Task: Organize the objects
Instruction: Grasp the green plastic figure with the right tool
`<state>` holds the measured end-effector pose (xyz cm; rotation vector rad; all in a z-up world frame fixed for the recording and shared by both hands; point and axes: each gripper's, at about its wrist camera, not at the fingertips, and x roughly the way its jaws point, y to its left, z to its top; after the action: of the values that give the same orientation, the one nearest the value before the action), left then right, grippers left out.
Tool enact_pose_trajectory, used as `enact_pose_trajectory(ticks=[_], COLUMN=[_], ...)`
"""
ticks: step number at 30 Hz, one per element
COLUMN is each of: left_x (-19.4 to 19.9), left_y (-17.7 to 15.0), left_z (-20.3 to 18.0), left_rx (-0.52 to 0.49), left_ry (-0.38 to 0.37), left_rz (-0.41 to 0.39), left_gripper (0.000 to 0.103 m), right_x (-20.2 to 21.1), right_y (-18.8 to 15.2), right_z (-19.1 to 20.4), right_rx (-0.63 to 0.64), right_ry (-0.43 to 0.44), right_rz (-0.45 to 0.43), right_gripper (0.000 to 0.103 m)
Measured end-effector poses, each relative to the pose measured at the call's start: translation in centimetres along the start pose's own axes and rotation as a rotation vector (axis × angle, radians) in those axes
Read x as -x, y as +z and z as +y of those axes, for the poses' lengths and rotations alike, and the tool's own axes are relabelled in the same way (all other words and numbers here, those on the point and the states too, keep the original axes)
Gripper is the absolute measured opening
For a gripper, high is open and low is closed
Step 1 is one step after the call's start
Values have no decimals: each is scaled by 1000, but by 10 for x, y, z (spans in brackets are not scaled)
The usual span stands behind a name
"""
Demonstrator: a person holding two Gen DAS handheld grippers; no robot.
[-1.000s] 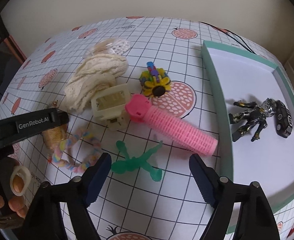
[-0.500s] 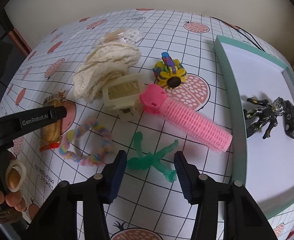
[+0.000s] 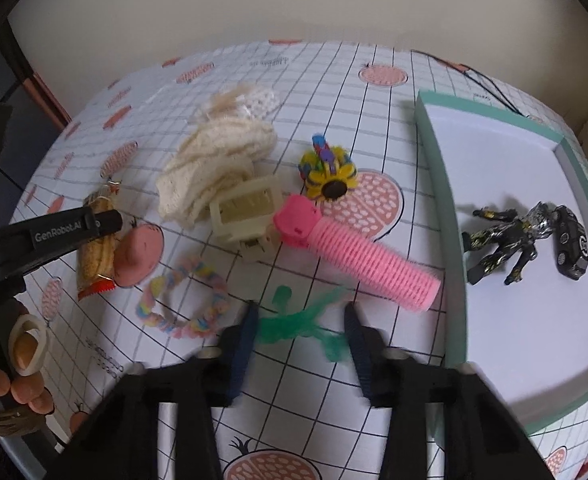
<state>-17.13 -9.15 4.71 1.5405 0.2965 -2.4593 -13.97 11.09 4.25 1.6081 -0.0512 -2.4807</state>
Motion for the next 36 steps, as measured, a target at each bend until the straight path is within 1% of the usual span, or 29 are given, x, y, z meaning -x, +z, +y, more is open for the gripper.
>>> enact_pose_trajectory(ticks=[3,6,8,9,13,16,19,21,22,23,27,30,36], left_x=[17,17,18,26,18,17,16,15,14,14,13,14,20], left_y=[2,5,4,-1,2,1,1,1,1,1,1,1,1], left_z=[-5,-6,-9,-12,-9,-7,-7,-7,-7,-7,-8,-8,-7], left_rx=[-6,-7,-15,-17,-24,-16,-16,-16,-17,-17,-17,-18,-6], left_ry=[-12,-27,-31,-31,-32,-35,-30,-31,-30,-30,-30,-30,-32], left_rz=[-47,-69,-74,-76,-72,-65,-63,-60,-59,-58,-55,-59,-80], left_gripper=[38,38,38,38,38,38,38,38,38,38,38,38,38], right_x=[3,1,1,-1,-4,-7,-15,-18,-19,-20,-19,-15,-4], right_y=[0,0,-1,-1,-1,2,4,4,5,6,8,8,9], right_z=[-5,-6,-9,-9,-9,-13,-14,-13,-14,-14,-12,-12,-15], right_rx=[-7,0,-1,-2,-8,-30,-50,-57,-64,-74,-79,-79,-88], right_ry=[4,-11,-10,-9,-18,-7,-6,2,12,24,32,49,66], right_rz=[1,10,15,19,22,20,38,43,44,43,34,21,-8], right_gripper=[31,31,31,31,31,31,31,26,20,17,14,9,9])
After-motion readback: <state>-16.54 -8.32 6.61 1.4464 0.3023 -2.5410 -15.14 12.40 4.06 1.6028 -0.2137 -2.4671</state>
